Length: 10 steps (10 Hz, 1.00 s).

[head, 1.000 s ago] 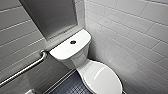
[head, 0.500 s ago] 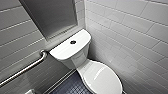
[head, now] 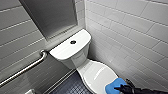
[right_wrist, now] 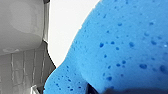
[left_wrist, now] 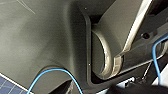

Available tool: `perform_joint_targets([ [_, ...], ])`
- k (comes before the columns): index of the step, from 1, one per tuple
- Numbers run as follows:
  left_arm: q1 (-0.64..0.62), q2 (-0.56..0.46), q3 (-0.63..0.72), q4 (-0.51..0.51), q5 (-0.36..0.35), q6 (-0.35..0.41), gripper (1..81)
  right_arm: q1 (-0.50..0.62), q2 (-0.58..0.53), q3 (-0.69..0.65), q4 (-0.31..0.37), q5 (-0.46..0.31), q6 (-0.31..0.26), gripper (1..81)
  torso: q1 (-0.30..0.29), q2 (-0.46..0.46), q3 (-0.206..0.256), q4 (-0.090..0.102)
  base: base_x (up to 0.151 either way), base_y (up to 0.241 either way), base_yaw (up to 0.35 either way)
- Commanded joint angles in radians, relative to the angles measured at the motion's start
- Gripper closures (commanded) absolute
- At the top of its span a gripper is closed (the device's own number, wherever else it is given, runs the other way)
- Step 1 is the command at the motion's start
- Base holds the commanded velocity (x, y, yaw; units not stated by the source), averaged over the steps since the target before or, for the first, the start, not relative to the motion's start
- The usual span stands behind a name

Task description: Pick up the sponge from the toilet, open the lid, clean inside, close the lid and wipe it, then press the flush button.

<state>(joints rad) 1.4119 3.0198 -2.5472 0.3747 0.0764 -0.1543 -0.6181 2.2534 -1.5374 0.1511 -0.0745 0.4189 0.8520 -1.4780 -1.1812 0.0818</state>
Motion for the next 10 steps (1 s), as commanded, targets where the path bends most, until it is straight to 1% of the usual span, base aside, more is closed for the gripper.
perform_joint_targets([
  [1, 0.017, 0.002, 0.008, -0.002, 0.077, 0.007, 1.0, 0.181, 0.097, -0.117, -0.021, -0.209, -0.003, 81.1, 0.000, 0.000, 0.000, 0.000, 0.000, 0.000, 0.000],
  [3, 0.017, 0.002, 0.007, -0.002, 0.077, 0.005, 1.0, 0.250, 0.200, -0.219, -0.034, -0.257, -0.003, 81.1, 0.000, 0.000, 0.000, 0.000, 0.000, 0.000, 0.000],
  [5, 0.017, 0.002, 0.007, -0.002, 0.077, 0.006, 1.0, 0.310, 0.297, -0.289, -0.054, -0.275, -0.003, 81.1, 0.000, 0.000, 0.000, 0.000, 0.000, 0.000, 0.000],
  [6, 0.017, 0.002, 0.007, -0.002, 0.077, 0.006, 1.0, 0.339, 0.360, -0.337, -0.086, -0.277, -0.003, 81.1, 0.000, 0.000, 0.000, 0.000, 0.000, 0.000, 0.000],
  [7, 0.017, 0.004, 0.007, -0.003, 0.077, 0.007, 1.0, 0.358, 0.398, -0.360, -0.116, -0.275, 0.000, 81.1, 0.000, 0.000, 0.000, 0.000, 0.000, 0.000, 0.000],
  [9, 0.017, 0.004, 0.007, -0.003, 0.077, 0.005, 1.0, 0.373, 0.475, -0.414, -0.153, -0.275, 0.004, 81.1, 0.000, 0.000, 0.000, 0.000, 0.000, 0.000, 0.000],
  [10, 0.017, 0.004, 0.007, -0.003, 0.077, 0.005, 1.0, 0.364, 0.522, -0.464, -0.201, -0.275, -0.002, 81.1, 0.000, 0.000, 0.000, 0.000, 0.000, 0.000, 0.000],
])
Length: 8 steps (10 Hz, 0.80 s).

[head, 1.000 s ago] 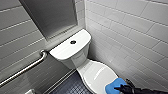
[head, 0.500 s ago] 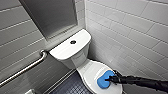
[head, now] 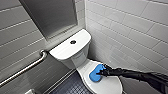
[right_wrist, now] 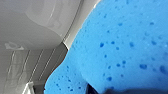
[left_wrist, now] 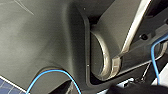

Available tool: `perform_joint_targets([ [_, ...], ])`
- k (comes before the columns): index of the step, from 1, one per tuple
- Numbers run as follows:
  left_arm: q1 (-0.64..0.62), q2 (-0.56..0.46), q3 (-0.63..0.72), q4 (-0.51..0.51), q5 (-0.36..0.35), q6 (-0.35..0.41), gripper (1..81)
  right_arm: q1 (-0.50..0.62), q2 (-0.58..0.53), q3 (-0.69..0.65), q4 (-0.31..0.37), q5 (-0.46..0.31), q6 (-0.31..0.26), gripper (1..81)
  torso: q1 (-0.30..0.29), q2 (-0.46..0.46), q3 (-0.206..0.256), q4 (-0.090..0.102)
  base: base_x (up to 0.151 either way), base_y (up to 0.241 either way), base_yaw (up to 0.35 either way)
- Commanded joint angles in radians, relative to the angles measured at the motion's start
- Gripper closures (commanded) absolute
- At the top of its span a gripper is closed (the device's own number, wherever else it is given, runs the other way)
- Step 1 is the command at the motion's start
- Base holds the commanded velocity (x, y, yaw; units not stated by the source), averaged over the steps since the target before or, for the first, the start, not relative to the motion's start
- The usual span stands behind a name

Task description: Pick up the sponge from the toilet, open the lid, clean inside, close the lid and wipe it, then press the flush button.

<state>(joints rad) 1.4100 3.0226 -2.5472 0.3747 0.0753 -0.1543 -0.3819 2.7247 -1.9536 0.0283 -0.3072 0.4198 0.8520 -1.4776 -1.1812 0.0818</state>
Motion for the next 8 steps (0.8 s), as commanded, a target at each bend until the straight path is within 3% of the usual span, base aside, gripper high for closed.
perform_joint_targets([
  [1, 0.019, 0.000, 0.007, -0.003, 0.080, 0.005, 1.0, 0.103, 0.075, -0.071, -0.117, -0.035, 0.001, 81.1, 0.000, 0.000, 0.000, 0.000, 0.000, 0.000, 0.000],
  [3, 0.019, 0.000, 0.007, -0.008, 0.080, 0.005, 1.0, 0.053, 0.129, -0.185, -0.154, 0.031, -0.001, 81.1, 0.000, 0.000, 0.000, 0.000, 0.000, 0.000, 0.000],
  [5, 0.021, 0.000, 0.007, -0.011, 0.080, 0.005, 1.0, -0.001, 0.154, -0.284, -0.162, 0.051, -0.001, 81.1, 0.000, 0.000, 0.000, 0.000, 0.000, 0.000, 0.000],
  [7, 0.022, 0.001, 0.008, -0.011, 0.080, 0.005, 1.0, -0.041, 0.092, -0.231, -0.160, 0.065, 0.005, 81.1, 0.000, 0.000, 0.000, 0.000, 0.000, 0.000, 0.000],
  [8, 0.022, 0.001, 0.007, -0.011, 0.080, 0.005, 1.0, -0.062, 0.016, -0.120, -0.163, 0.083, 0.007, 81.1, 0.000, 0.000, 0.000, 0.000, 0.000, 0.000, 0.000],
])
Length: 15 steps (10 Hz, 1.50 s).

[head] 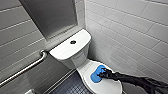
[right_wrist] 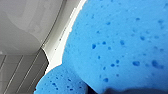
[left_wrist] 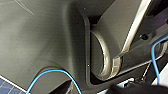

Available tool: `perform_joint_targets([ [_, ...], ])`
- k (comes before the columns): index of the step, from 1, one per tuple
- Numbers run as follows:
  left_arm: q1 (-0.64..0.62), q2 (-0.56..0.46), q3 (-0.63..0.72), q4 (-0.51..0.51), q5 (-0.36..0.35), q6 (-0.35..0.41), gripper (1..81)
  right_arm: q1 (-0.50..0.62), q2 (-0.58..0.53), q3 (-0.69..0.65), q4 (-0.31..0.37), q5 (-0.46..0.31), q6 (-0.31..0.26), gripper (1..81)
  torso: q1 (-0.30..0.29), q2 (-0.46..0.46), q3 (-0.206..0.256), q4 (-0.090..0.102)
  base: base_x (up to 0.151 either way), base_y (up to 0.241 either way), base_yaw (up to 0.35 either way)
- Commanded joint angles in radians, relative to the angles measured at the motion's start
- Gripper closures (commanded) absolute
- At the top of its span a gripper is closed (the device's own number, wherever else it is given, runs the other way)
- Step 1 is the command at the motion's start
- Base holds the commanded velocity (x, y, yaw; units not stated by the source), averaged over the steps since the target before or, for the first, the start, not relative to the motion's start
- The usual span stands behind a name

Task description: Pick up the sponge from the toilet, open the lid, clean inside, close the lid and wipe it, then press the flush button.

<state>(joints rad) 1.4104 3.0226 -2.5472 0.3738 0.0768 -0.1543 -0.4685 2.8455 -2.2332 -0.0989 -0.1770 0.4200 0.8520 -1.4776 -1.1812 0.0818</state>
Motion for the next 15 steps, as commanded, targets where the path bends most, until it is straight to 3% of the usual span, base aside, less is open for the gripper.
perform_joint_targets([
  [1, 0.022, 0.001, 0.007, -0.010, 0.078, 0.005, 1.0, 0.006, -0.179, 0.267, -0.036, -0.042, 0.006, 81.1, 0.000, 0.000, 0.000, 0.000, 0.000, 0.000, 0.000],
  [3, 0.022, 0.001, 0.007, -0.007, 0.077, 0.005, 1.0, -0.034, -0.286, 0.378, -0.035, -0.041, 0.008, 81.1, 0.000, 0.000, 0.000, 0.000, 0.000, 0.000, 0.000],
  [7, 0.022, 0.001, 0.007, -0.006, 0.077, 0.005, 1.0, -0.152, -0.399, 0.423, -0.033, 0.022, 0.008, 81.1, 0.000, 0.000, 0.000, 0.000, 0.000, 0.000, 0.000],
  [12, 0.020, 0.001, 0.007, -0.001, 0.077, 0.005, 1.0, -0.350, -0.636, 0.563, -0.031, 0.206, 0.006, 81.1, 0.000, 0.000, 0.000, 0.000, 0.000, 0.000, 0.000],
  [15, 0.022, 0.001, 0.007, -0.001, 0.077, 0.007, 1.0, -0.497, -0.716, 0.599, -0.036, 0.323, 0.000, 81.1, 0.000, 0.000, 0.000, 0.000, 0.000, 0.000, 0.000],
])
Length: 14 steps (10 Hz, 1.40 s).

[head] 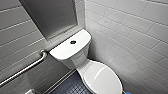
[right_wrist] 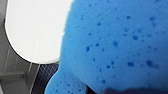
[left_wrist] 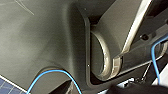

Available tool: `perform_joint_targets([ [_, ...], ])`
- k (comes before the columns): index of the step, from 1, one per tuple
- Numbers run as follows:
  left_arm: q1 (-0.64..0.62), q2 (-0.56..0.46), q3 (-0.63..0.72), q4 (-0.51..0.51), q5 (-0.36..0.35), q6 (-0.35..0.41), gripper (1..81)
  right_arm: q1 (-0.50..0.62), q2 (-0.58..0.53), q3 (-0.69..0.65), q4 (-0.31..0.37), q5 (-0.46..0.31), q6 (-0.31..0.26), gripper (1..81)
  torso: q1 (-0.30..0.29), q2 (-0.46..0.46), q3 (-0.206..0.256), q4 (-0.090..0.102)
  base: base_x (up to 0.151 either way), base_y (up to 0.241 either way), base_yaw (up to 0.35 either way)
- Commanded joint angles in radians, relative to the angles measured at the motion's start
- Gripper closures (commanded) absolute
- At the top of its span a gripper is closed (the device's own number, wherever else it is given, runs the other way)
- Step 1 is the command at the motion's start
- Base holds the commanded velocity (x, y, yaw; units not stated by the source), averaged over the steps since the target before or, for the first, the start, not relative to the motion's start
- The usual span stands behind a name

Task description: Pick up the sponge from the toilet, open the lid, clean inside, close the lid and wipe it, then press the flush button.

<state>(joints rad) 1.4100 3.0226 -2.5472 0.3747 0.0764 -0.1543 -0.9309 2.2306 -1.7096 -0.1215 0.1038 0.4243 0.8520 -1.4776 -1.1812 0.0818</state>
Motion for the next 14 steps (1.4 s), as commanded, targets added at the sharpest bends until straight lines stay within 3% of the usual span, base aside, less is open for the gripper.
perform_joint_targets([
  [1, 0.022, 0.001, 0.007, -0.002, 0.077, 0.007, 1.0, -0.087, -0.113, 0.088, -0.014, 0.068, -0.005, 81.1, 0.000, 0.000, 0.000, 0.000, 0.000, 0.000, 0.000],
  [4, 0.022, 0.001, 0.007, -0.002, 0.077, 0.007, 1.0, -0.185, -0.188, 0.213, -0.017, 0.114, -0.005, 81.1, 0.000, 0.000, 0.000, 0.000, 0.000, 0.000, 0.000],
  [7, 0.022, 0.001, 0.007, 0.000, 0.066, 0.007, 1.0, -0.124, -0.243, 0.285, -0.012, 0.091, -0.009, 81.1, 0.000, 0.000, 0.000, 0.000, 0.000, 0.000, 0.000],
  [11, 0.022, 0.001, 0.007, 0.000, 0.065, 0.007, 1.0, 0.158, -0.242, 0.371, -0.009, -0.145, 0.002, 81.1, 0.000, 0.000, 0.000, 0.000, 0.000, 0.000, 0.000],
  [14, 0.022, 0.001, 0.007, -0.002, 0.065, 0.007, 1.0, 0.373, -0.095, 0.299, -0.007, -0.309, 0.013, 81.1, 0.000, 0.000, 0.000, 0.000, 0.000, 0.000, 0.000],
])
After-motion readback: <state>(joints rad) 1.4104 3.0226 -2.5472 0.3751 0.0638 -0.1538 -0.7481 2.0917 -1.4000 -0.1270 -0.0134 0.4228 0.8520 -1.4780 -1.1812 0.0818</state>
